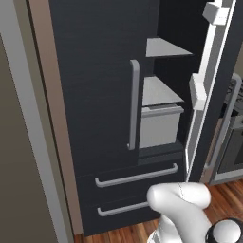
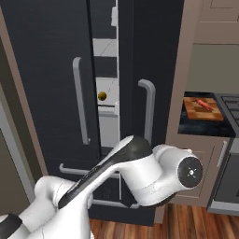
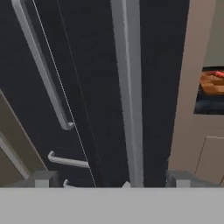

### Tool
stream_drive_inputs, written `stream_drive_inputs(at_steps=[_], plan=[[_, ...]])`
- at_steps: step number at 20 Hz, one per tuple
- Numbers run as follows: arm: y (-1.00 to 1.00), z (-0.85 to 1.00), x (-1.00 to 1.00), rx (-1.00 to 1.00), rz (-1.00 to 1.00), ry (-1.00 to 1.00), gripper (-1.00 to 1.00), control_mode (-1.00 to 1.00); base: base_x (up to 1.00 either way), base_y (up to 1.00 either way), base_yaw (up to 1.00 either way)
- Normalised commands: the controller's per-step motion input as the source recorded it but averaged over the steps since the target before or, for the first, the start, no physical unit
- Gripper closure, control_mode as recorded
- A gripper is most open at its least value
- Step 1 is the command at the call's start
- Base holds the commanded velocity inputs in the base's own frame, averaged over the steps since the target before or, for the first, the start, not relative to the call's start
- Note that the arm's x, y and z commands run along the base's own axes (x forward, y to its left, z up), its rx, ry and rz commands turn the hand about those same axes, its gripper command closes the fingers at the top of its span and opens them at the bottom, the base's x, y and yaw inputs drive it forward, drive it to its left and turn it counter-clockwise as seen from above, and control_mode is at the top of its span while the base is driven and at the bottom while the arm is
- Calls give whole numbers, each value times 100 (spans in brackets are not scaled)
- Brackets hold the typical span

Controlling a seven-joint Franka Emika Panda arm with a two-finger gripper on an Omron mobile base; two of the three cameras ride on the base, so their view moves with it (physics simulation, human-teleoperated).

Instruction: Retrieve a lemon from the fridge and place it on the cutting board with the fish.

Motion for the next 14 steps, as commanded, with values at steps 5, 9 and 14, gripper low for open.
stream_drive_inputs(at_steps=[5,9,14], plan=[[90,23,-73,-56,-6,8,-100,-100,0,0,0],[100,19,-35,-79,0,29,-100,-100,0,0,0],[91,26,-54,-72,0,28,-100,-100,0,0,0]])
